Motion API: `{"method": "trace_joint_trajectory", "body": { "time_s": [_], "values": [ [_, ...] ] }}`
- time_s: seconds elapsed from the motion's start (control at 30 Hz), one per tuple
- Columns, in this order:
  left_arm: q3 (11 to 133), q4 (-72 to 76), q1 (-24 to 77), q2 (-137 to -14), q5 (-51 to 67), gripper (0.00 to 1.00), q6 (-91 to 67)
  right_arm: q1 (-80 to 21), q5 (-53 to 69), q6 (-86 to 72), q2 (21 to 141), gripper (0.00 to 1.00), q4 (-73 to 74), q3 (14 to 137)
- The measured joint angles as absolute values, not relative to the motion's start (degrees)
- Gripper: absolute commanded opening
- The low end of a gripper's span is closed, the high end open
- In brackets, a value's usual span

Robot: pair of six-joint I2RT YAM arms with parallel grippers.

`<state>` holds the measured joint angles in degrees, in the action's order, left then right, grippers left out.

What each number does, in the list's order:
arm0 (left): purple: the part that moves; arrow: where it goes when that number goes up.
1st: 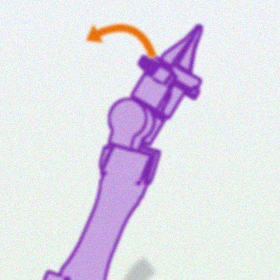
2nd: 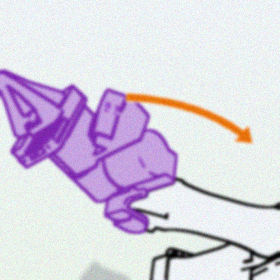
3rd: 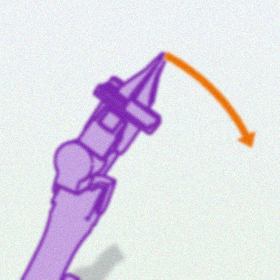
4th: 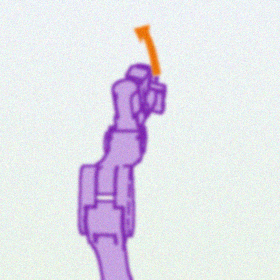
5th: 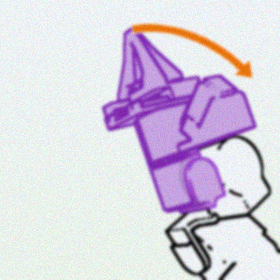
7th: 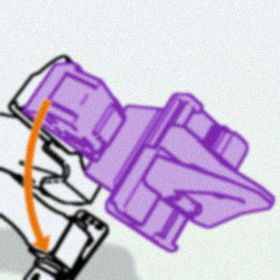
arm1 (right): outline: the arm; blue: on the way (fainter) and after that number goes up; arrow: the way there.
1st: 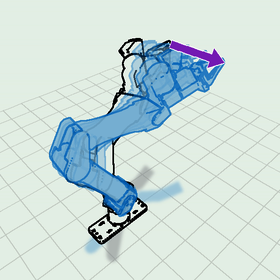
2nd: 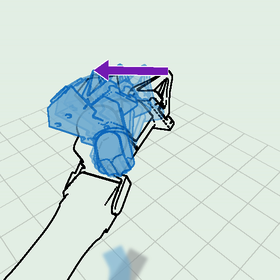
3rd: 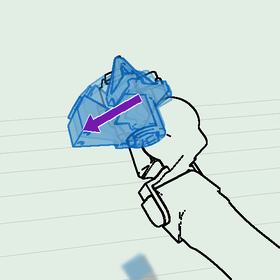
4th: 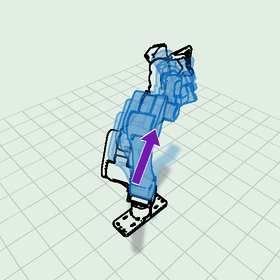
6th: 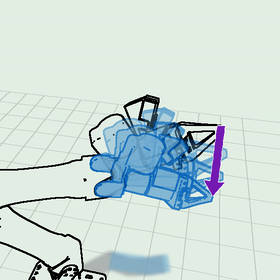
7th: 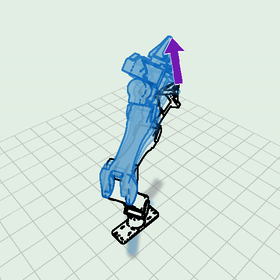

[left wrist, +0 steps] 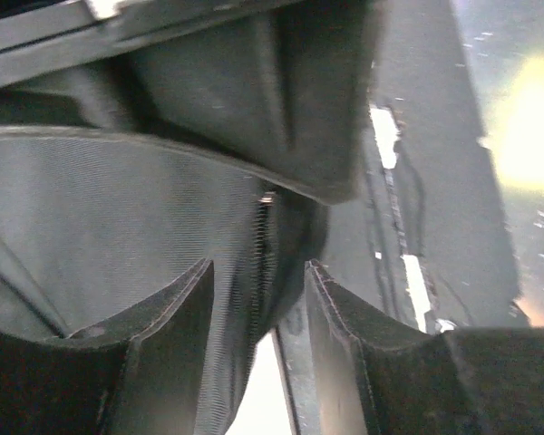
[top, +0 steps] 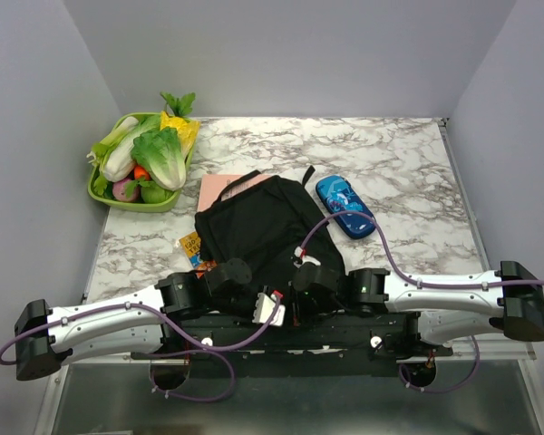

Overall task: Pack the student bag
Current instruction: Unzip the student bag at the center of the board.

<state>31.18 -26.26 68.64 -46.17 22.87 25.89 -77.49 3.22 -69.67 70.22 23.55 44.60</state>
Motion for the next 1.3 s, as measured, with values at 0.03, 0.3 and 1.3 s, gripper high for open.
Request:
{"method": "trace_joint_trajectory", "body": {
  "time_s": [0.03, 0.3, 1.3],
  "values": [
    [30.4, -24.4, 68.8, -46.2, 21.4, 0.50, 25.3, -77.4, 3.4, -69.7, 70.2, 0.01, 23.6, 44.6],
    [28.8, -18.0, 69.1, -46.2, 17.4, 0.19, 21.1, -77.1, 4.4, -69.7, 70.2, 0.01, 22.3, 44.6],
    [38.9, -43.5, 69.1, -40.3, 23.6, 0.00, 48.9, -56.8, 12.4, -66.5, 58.4, 0.01, 34.4, 39.3]
  ]
}}
